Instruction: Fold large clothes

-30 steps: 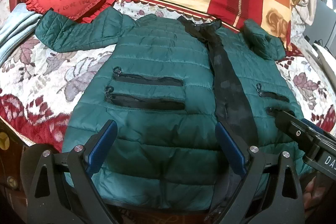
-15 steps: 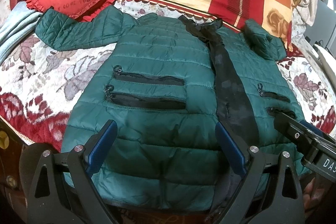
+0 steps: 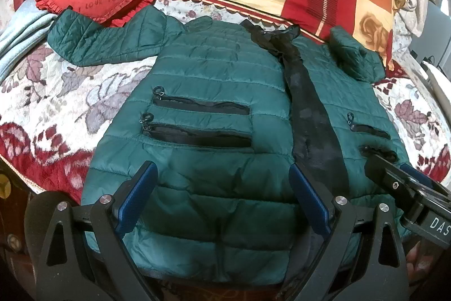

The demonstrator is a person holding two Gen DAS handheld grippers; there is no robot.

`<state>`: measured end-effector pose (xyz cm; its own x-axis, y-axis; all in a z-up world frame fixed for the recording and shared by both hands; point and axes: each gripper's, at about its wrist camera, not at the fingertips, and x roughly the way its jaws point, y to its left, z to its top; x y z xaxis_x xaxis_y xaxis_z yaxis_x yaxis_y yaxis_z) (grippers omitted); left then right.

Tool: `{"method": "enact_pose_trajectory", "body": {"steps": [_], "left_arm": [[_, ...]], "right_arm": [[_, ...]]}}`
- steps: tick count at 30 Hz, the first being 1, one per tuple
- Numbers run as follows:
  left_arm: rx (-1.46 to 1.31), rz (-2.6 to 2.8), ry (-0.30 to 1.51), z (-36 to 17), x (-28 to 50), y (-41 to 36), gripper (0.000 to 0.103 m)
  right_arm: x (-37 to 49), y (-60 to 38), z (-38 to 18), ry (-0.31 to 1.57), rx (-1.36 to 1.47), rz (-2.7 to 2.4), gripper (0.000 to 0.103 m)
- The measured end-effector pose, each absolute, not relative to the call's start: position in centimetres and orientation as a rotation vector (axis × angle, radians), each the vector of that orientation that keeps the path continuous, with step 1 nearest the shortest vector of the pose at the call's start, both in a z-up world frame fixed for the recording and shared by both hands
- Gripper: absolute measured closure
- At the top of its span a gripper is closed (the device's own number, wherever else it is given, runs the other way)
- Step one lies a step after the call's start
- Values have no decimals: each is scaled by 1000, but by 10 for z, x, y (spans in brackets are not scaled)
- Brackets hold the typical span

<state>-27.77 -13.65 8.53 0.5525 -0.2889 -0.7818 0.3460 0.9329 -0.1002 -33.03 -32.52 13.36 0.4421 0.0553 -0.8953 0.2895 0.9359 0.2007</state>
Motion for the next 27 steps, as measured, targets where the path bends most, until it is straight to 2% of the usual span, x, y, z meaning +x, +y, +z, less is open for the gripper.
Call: {"method": "enact_pose_trajectory", "body": {"steps": [12, 27], "left_arm": [[70, -375, 911, 84, -277, -135, 9], [84, -335, 894, 89, -237, -130, 9]], "right_arm": [[-323, -322, 134, 1109, 335, -144, 0], [-276, -313, 147, 1077, 255, -97, 0]]}}
